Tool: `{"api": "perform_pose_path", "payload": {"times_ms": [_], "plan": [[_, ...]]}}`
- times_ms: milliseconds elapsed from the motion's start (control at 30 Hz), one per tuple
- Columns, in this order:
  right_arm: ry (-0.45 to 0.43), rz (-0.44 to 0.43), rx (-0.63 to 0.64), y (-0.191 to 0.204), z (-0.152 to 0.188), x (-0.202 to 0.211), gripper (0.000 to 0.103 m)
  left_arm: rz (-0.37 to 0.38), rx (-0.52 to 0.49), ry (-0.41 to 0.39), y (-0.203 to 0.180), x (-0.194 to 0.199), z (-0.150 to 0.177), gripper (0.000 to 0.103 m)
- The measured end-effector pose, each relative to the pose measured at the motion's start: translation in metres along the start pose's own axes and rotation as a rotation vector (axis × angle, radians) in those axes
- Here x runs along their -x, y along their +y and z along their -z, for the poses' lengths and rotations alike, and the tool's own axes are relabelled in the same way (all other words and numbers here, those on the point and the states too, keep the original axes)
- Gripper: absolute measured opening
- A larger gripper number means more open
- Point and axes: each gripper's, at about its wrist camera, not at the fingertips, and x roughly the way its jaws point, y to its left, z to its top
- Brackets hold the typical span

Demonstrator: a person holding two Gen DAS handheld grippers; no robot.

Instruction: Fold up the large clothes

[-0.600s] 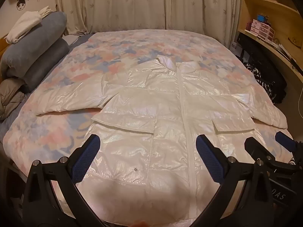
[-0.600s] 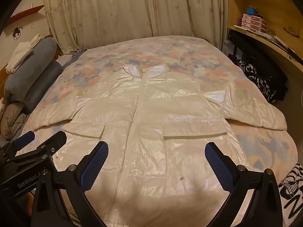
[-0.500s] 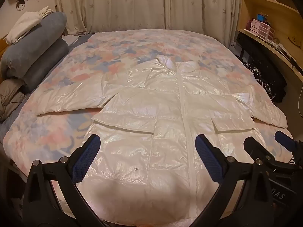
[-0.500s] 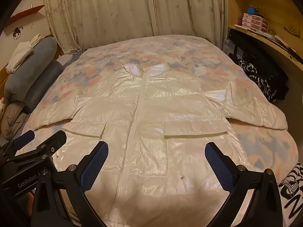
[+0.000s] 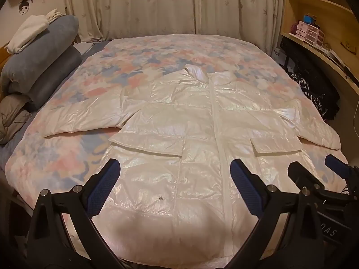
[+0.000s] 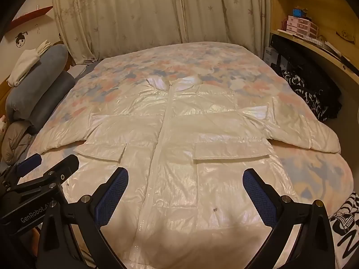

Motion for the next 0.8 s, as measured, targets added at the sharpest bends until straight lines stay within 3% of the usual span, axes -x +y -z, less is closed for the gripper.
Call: {"api": "perform_pose_path", "payload": {"times_ms": [800], "plan": [[-0.022, 0.003, 0.001, 0.004, 0.004, 0.018, 0.103, 0.01, 0.009, -0.012, 0.001, 0.01, 0.005, 0.097]]}}
